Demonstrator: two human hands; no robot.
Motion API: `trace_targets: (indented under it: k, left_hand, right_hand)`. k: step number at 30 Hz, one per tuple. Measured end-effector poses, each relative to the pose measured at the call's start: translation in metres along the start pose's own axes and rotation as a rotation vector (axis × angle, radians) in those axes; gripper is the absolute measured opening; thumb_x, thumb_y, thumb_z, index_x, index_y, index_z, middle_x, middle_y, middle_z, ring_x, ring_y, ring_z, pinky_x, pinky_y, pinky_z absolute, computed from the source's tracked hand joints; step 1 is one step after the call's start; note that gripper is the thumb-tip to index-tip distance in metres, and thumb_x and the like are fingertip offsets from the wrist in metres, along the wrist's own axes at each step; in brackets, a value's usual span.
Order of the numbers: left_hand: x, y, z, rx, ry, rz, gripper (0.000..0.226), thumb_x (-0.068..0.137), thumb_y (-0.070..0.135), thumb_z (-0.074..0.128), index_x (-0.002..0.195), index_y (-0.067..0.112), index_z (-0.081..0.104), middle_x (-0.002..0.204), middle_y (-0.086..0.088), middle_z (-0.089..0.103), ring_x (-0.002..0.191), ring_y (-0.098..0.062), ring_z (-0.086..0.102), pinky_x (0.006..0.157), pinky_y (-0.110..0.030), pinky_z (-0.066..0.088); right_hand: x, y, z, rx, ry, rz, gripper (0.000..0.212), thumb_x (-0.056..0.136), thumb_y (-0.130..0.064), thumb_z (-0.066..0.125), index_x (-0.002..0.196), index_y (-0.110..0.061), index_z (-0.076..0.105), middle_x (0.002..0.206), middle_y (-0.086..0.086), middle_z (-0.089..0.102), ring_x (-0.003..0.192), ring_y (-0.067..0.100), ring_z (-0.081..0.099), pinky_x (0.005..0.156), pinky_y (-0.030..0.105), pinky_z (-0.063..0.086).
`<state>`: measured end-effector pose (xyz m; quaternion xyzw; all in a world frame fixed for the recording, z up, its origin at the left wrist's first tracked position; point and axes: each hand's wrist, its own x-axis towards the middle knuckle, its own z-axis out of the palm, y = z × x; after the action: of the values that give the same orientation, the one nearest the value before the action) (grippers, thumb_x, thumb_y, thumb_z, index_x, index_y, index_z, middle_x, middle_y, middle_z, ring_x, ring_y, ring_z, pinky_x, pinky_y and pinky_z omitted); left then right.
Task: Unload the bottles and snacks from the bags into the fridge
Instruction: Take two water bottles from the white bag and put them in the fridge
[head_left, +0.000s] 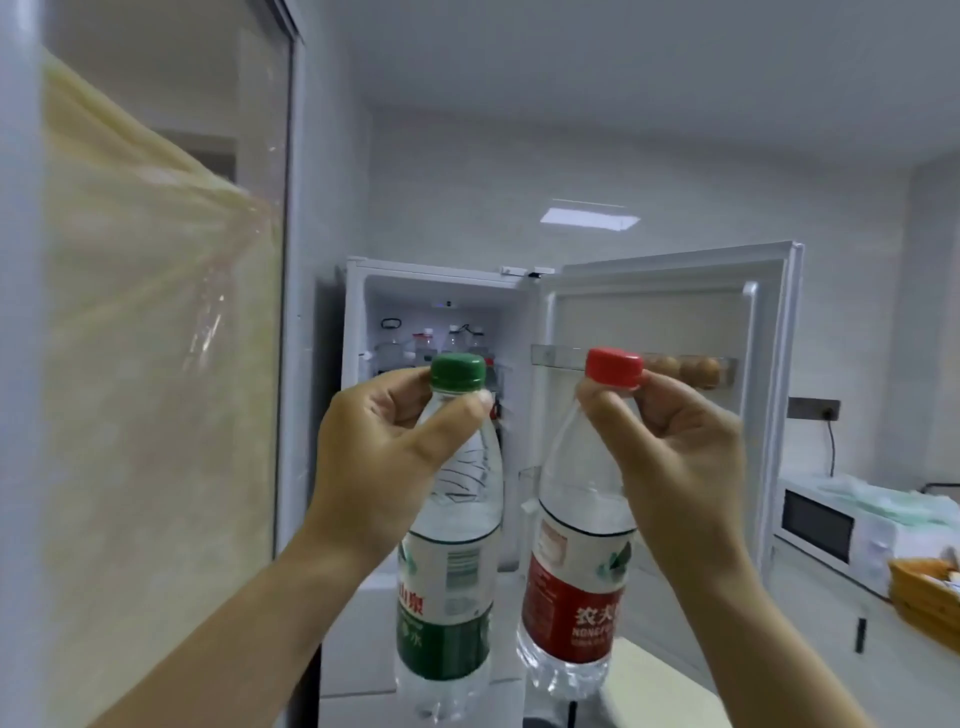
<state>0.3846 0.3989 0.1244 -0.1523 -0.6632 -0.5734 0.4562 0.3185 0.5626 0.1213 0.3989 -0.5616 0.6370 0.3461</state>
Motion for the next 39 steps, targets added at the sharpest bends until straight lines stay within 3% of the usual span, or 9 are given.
trace_targets:
  k: [13,17,22,28,34,39]
  left_hand:
    - [0.029,-0.053,-0.071,0.070,0.084,-0.046,0.013,0.078,0.017,0.073,0.091,0.019,0.074,0.082,0.007,0.075,0.079,-0.010,0.071,0.071,-0.013,0.053]
    - [0.046,-0.078,-0.064,0.087,0.097,-0.042,0.014,0.076,0.020,0.073,0.090,0.020,0.075,0.083,0.007,0.076,0.080,-0.011,0.071,0.075,-0.018,0.055]
    - [0.074,-0.110,-0.041,0.105,0.118,-0.028,0.014,0.076,0.018,0.073,0.090,0.017,0.075,0.081,0.006,0.076,0.078,-0.011,0.071,0.071,-0.013,0.053]
    - [0.103,-0.147,-0.011,0.137,0.160,-0.036,0.013,0.076,0.017,0.074,0.089,0.017,0.075,0.078,0.003,0.076,0.076,-0.015,0.071,0.068,-0.017,0.055]
    - [0.125,-0.181,0.007,0.179,0.164,-0.052,0.013,0.077,0.020,0.073,0.089,0.018,0.075,0.078,0.005,0.075,0.076,-0.014,0.071,0.070,-0.026,0.055]
    - [0.148,-0.214,0.011,0.178,0.179,-0.057,0.008,0.077,0.020,0.073,0.085,0.018,0.076,0.074,0.000,0.075,0.069,-0.018,0.070,0.065,-0.029,0.056]
  right_hand:
    - [0.007,0.036,0.084,0.056,-0.010,0.032,0.022,0.083,-0.011,0.070,0.065,-0.022,0.064,0.046,-0.016,0.049,0.044,-0.001,0.040,0.048,0.007,0.034]
    - [0.022,0.068,0.088,0.052,-0.010,0.034,0.019,0.083,-0.013,0.071,0.067,-0.021,0.067,0.048,-0.013,0.049,0.047,0.003,0.039,0.050,0.012,0.036]
    - [0.046,0.111,0.083,0.074,-0.012,0.020,0.028,0.084,-0.014,0.071,0.061,-0.027,0.062,0.046,-0.013,0.047,0.046,0.004,0.037,0.049,0.014,0.034]
    - [0.077,0.168,0.074,0.100,-0.010,0.036,0.030,0.083,-0.015,0.072,0.057,-0.026,0.062,0.047,-0.010,0.044,0.048,0.008,0.037,0.048,0.020,0.034]
    - [0.097,0.214,0.072,0.122,-0.012,0.054,0.018,0.082,-0.015,0.072,0.067,-0.023,0.067,0.046,-0.014,0.048,0.046,0.003,0.040,0.048,0.014,0.036]
    - [0.110,0.251,0.081,0.131,0.007,0.074,0.022,0.081,-0.014,0.072,0.062,-0.025,0.066,0.044,-0.015,0.042,0.046,0.002,0.036,0.048,0.016,0.033]
